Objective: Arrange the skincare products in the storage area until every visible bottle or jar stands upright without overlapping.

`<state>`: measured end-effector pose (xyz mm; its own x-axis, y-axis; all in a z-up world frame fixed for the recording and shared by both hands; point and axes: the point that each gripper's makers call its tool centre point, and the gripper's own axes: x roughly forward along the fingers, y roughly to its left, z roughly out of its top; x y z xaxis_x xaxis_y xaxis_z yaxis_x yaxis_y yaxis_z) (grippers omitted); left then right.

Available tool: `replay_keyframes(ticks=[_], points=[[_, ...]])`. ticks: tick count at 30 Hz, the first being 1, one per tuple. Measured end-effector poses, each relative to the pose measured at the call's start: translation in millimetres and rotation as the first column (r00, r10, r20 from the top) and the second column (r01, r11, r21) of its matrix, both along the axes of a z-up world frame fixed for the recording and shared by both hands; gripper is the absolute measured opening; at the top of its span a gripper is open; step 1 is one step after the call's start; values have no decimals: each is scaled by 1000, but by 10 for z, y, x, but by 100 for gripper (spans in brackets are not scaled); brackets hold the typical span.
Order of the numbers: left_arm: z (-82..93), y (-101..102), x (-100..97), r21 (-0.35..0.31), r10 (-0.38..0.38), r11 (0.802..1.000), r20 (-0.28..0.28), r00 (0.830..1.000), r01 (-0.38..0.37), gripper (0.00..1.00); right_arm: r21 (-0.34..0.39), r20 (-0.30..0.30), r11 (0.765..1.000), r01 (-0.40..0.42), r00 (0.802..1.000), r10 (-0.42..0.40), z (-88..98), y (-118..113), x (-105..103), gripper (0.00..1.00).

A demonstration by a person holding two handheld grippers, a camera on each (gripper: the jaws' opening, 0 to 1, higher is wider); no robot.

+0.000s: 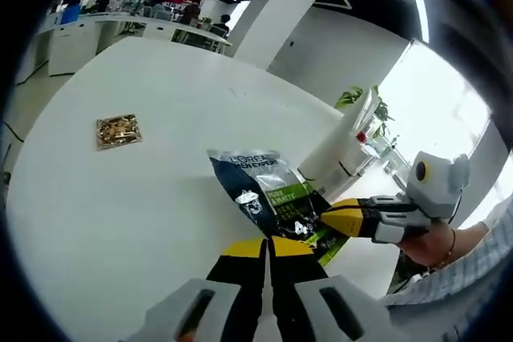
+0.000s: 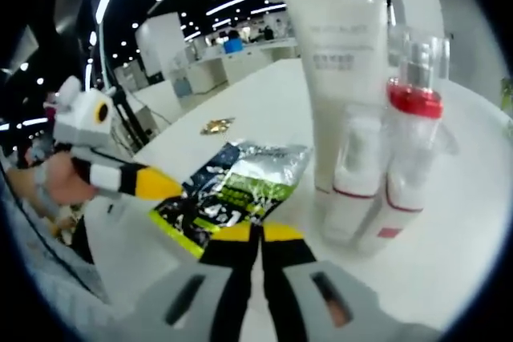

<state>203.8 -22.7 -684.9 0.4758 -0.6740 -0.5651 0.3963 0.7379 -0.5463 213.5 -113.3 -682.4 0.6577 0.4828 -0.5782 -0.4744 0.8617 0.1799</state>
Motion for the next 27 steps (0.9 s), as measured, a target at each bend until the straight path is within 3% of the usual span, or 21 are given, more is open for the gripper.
replay_keyframes(ticks=[8,10,11,12,15,20,27], points=[[-206,48,93,51,69,996,-33,997,-67,0,-97,25,995,11,1000,-9,-106,-60,81,1],[-182,32,90,20,75,997,-40,996,-74,0,-89,30,996,-2,1000,4,-100,-42,85,1],[-107,-24,114,-44,86,995,-32,996,-87,0,-87,28,996,-2,1000,4,-105,-39,87,1],[-91,-11,113,-57,101,993,-50,994,-104,0,-81,21,997,-1,1000,3,-121,-33,90,1],[-146,31,130,-7,110,994,-37,993,-110,0,-84,14,996,3,1000,-2,-141,-41,91,1],[-175,65,113,7,126,992,-49,991,-126,0,-55,10,998,-2,1000,2,-101,-36,50,1],[-213,78,101,17,145,989,-60,988,-144,0,-48,-131,998,-41,991,34,-305,-10,-211,5]])
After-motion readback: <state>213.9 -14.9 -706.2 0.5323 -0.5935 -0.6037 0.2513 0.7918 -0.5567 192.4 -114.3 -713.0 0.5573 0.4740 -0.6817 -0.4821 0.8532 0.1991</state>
